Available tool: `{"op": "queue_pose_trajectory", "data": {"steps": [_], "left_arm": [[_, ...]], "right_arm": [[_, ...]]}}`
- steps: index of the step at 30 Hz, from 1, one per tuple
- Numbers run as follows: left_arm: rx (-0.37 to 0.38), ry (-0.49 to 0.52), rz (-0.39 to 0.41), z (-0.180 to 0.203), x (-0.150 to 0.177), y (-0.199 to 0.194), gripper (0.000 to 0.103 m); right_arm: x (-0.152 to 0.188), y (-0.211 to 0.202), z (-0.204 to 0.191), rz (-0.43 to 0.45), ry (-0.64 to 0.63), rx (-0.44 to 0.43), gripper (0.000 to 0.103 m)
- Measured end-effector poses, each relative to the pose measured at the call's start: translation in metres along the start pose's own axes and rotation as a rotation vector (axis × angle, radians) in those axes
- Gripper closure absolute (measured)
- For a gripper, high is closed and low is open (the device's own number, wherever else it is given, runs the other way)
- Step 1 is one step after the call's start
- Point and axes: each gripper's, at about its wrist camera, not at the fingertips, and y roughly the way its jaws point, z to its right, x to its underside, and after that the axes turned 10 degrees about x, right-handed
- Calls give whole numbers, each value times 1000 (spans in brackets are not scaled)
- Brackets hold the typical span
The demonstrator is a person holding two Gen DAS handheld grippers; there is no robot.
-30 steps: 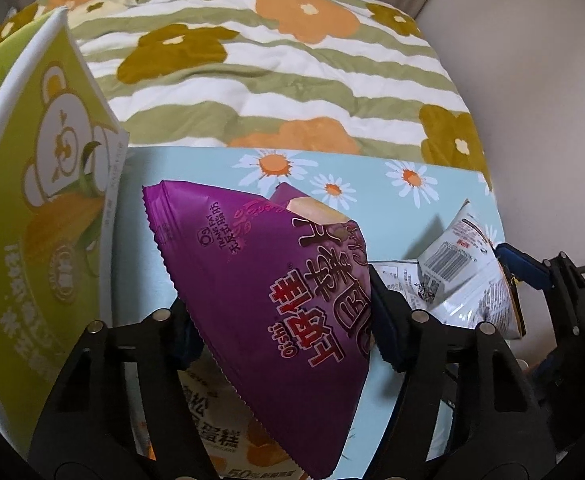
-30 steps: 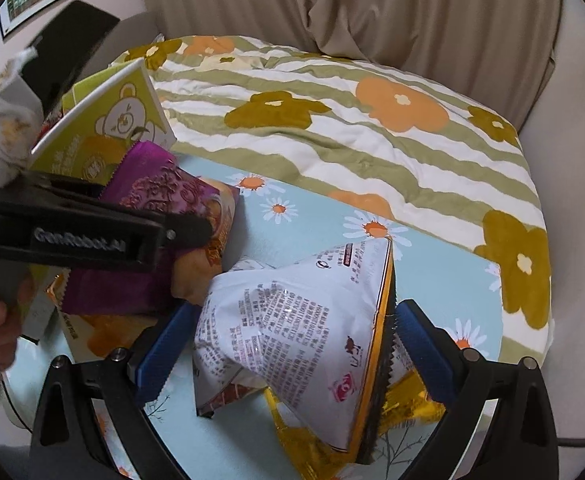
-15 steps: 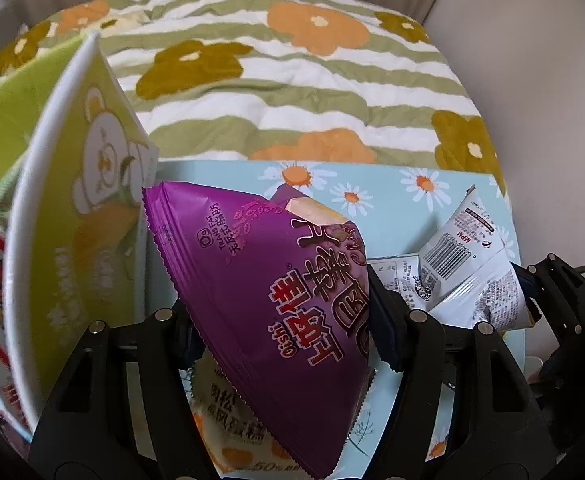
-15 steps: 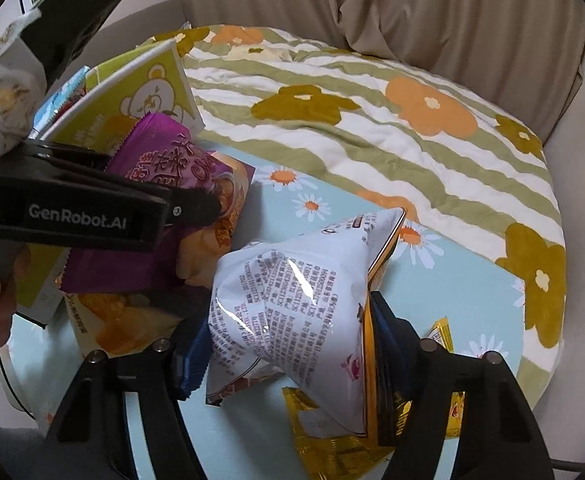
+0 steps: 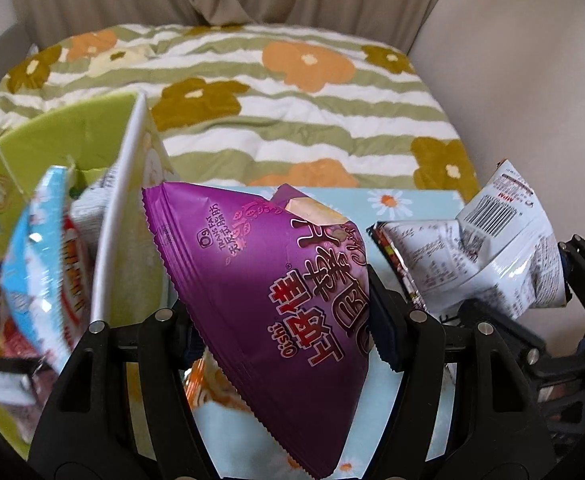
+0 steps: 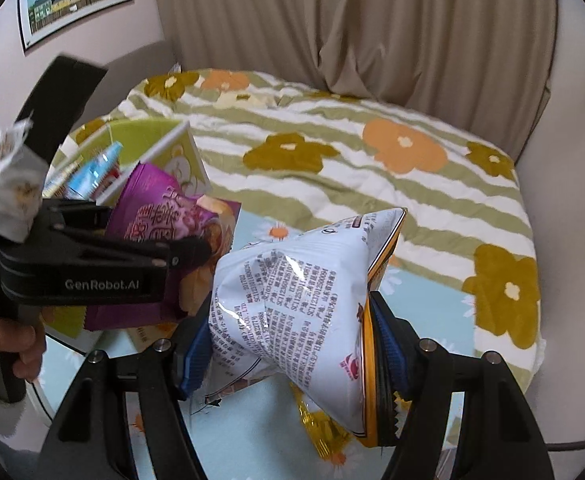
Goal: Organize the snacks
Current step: 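Carry purple bag into the box with left tool while right tool carries white bag over it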
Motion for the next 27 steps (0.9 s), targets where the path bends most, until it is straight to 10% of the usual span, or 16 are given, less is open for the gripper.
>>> {"op": "queue_pose_trajectory", "data": {"steps": [14, 27], "left_arm": [[-12, -66, 228, -5, 27, -148, 40], [-69, -173, 312, -103, 38, -228, 40]], "right_arm": [[-35, -88, -16, 141, 6, -68, 37], [-91, -113, -103, 232, -24, -181, 37]]}}
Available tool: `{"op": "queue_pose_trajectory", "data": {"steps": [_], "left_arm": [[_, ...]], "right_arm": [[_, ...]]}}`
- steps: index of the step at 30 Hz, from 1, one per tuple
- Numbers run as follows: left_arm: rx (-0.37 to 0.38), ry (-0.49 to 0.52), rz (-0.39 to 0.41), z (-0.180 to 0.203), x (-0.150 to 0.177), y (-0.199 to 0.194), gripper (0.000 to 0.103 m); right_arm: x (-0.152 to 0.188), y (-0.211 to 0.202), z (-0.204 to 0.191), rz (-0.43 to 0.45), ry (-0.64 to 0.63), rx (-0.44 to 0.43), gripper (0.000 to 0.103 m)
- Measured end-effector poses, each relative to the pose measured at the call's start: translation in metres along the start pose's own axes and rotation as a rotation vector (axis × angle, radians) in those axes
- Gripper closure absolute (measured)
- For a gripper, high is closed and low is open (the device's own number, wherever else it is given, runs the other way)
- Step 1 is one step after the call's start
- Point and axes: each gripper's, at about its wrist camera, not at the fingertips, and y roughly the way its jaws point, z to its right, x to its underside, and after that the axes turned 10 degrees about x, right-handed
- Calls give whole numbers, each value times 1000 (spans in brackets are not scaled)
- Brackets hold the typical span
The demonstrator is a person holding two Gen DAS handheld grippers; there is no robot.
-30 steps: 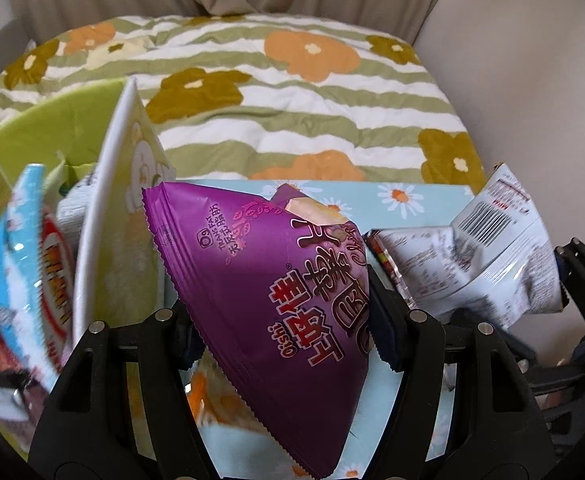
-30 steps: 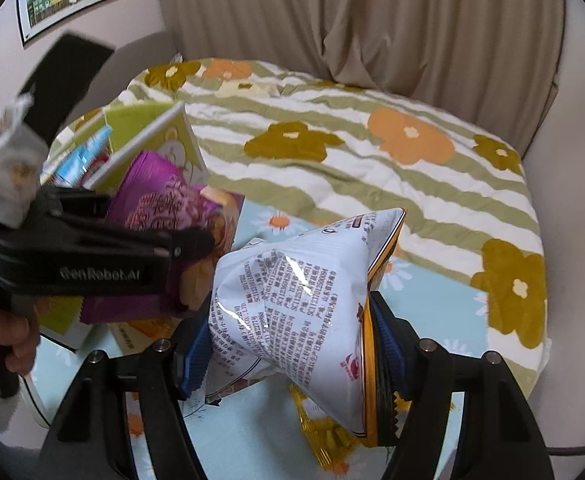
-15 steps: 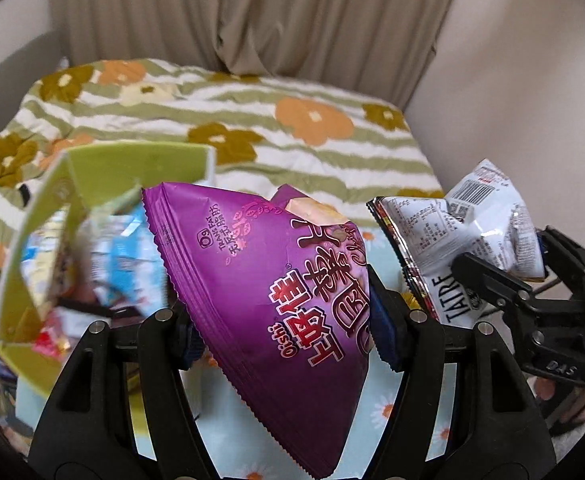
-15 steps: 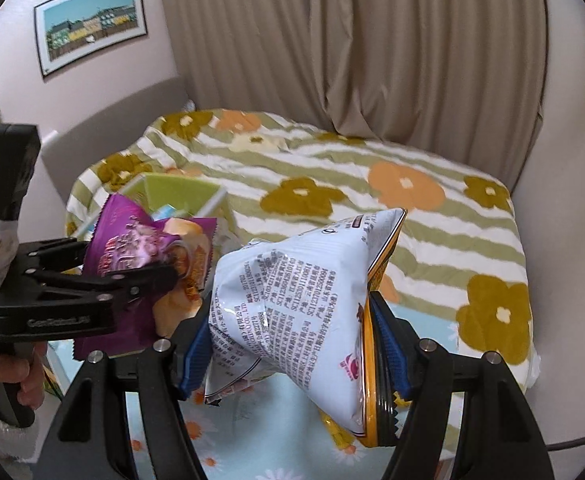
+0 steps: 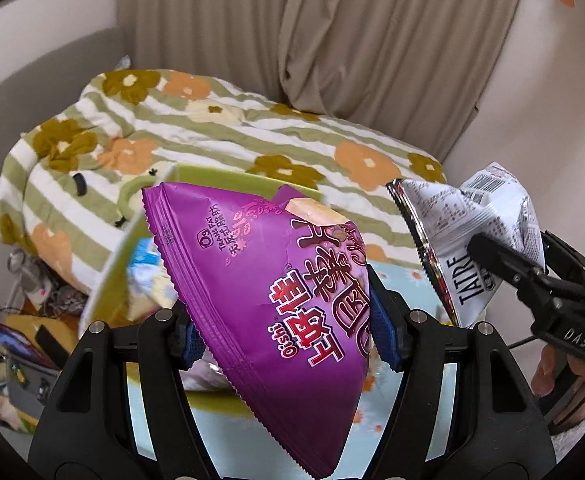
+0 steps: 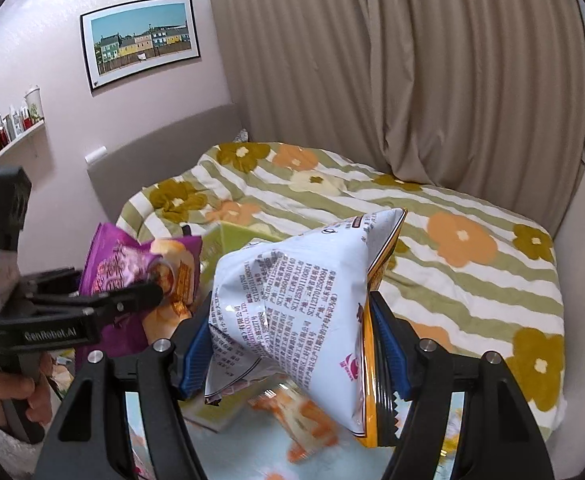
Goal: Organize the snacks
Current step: 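Carry purple bag into the box with left tool while right tool carries white bag over it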
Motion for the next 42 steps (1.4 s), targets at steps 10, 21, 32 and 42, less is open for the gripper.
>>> {"op": "queue_pose_trajectory", "data": {"steps": [10, 21, 32, 42], "left_arm": [[73, 19, -85, -79, -46, 31, 40], [196, -2, -249, -129, -72, 121, 15], [230, 17, -286, -155, -55, 117, 11], [185, -2, -208, -167, -40, 62, 11]], "right_arm": [[-32, 46, -58, -32, 79, 28, 37], [-40, 94, -77, -95, 172, 148, 37], [-41, 112, -89, -148, 215, 208, 37], [-47, 117, -105, -180, 166, 98, 35]]}}
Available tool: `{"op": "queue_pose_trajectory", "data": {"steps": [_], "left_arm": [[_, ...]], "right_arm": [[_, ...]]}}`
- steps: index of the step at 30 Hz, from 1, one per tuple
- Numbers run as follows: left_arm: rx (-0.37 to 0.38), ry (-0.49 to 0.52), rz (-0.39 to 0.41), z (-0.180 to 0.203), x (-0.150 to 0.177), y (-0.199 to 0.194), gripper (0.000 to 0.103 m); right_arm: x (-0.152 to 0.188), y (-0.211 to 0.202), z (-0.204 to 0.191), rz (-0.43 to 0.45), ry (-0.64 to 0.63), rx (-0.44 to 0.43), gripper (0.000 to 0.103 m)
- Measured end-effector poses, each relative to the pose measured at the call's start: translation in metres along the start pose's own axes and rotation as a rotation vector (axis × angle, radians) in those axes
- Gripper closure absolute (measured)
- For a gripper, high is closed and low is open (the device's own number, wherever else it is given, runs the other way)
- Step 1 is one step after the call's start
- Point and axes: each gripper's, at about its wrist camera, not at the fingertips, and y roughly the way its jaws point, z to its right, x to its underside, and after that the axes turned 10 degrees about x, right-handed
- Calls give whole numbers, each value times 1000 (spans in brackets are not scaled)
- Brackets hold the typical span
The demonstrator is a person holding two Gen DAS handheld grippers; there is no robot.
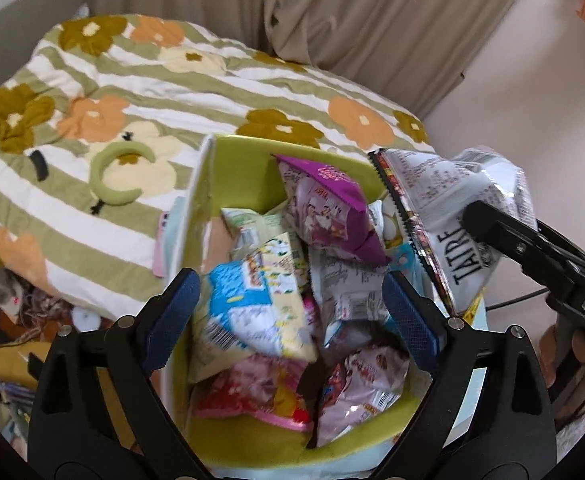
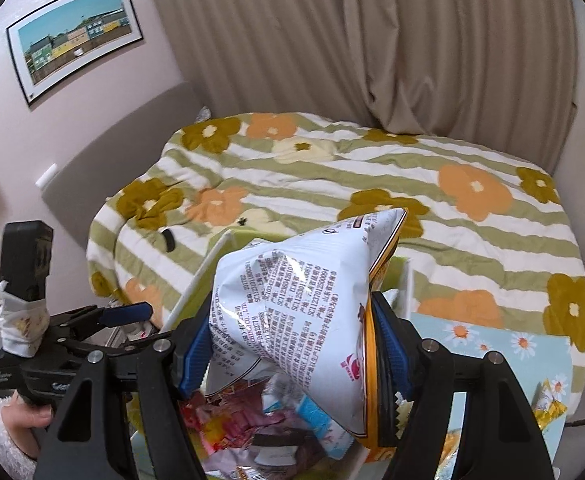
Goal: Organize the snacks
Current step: 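Carry purple bag into the box with left tool while right tool carries white bag over it, then move both tools from the box to the loose snacks on the mat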
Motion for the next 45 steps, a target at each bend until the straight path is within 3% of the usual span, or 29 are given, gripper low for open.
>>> {"op": "queue_pose_trajectory", "data": {"steps": [7, 15, 28, 38, 45], "left_arm": [[-57, -16, 50, -2, 16, -23, 11], [-88, -22, 60, -5, 33, -33, 11], [-44, 36, 89, 23, 41, -48, 11], [-10, 90, 131, 87, 60, -53, 11], [-8, 121, 149, 173, 93, -33, 11]], "right_arm": [[11, 7, -9, -41, 1, -63, 33], [35, 5, -12, -29, 27, -63, 1], [54, -37, -1, 25, 82, -7, 1], [73, -88, 40, 98, 134, 42, 1], [98, -126, 102, 136, 131, 58, 1]]}}
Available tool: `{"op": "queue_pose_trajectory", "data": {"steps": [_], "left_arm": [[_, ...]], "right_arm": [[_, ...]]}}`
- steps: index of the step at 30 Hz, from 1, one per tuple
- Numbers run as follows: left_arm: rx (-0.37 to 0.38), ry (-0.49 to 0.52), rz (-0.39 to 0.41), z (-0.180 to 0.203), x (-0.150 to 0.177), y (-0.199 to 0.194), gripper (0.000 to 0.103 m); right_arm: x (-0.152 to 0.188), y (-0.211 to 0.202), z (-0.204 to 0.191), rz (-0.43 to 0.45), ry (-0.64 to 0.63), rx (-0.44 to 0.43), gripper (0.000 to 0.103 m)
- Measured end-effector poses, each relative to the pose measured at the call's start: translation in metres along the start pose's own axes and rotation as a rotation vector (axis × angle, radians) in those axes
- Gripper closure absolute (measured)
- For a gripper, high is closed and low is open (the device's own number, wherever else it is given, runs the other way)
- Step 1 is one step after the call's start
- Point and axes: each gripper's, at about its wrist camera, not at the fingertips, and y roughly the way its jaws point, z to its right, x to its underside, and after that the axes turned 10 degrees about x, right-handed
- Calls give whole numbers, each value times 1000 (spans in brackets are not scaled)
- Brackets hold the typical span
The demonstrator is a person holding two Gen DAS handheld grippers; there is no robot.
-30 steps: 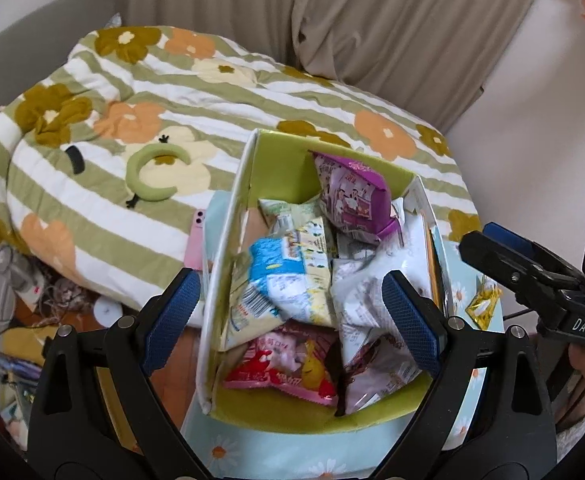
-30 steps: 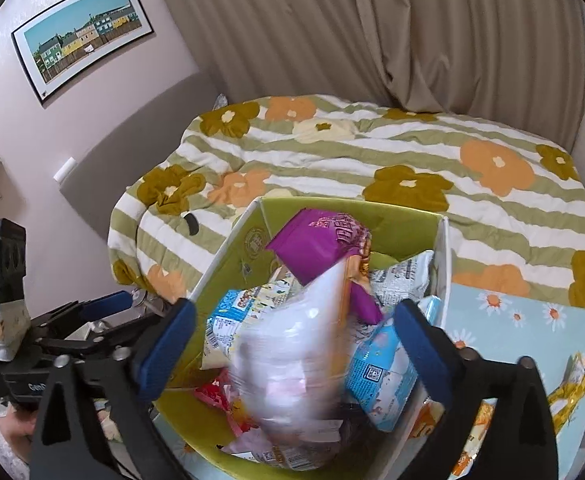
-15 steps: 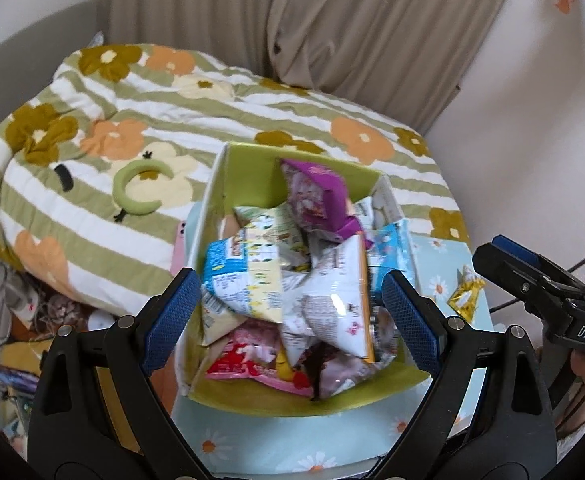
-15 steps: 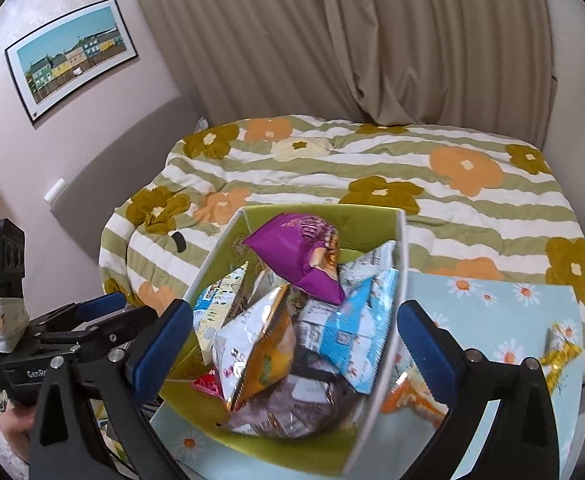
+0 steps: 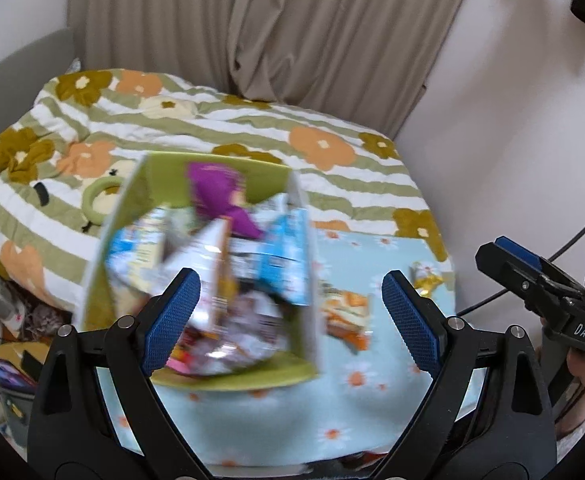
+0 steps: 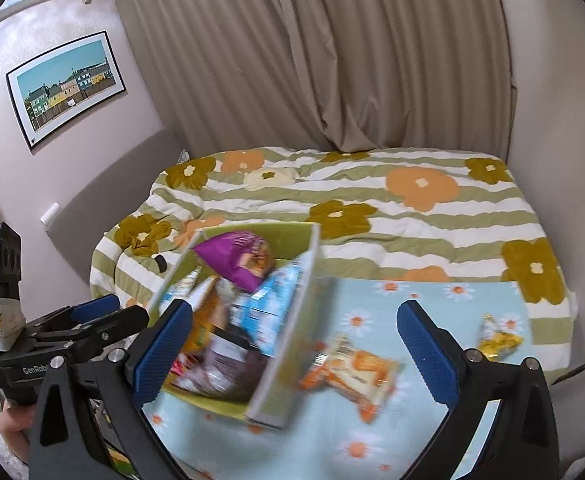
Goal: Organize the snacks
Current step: 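Move both tools from the box to the loose snacks on the mat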
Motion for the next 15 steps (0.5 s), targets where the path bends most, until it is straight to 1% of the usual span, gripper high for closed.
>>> {"op": "queue_pose_trajectory", "data": {"steps": [6, 9, 13, 15], "left_arm": [[-8, 20, -3, 81, 27, 23, 11], [-17, 13, -14, 113, 41, 36, 11], [-35, -2, -35, 144, 61, 53, 11], [-41, -17, -56, 150, 69, 60, 11]], "right_arm": [[10, -33, 69, 21, -32, 25, 1], [15, -42, 100, 22, -37, 28, 1], [22, -46, 132, 10, -43, 27, 1], [28, -45, 146, -8, -45, 30, 1]]}}
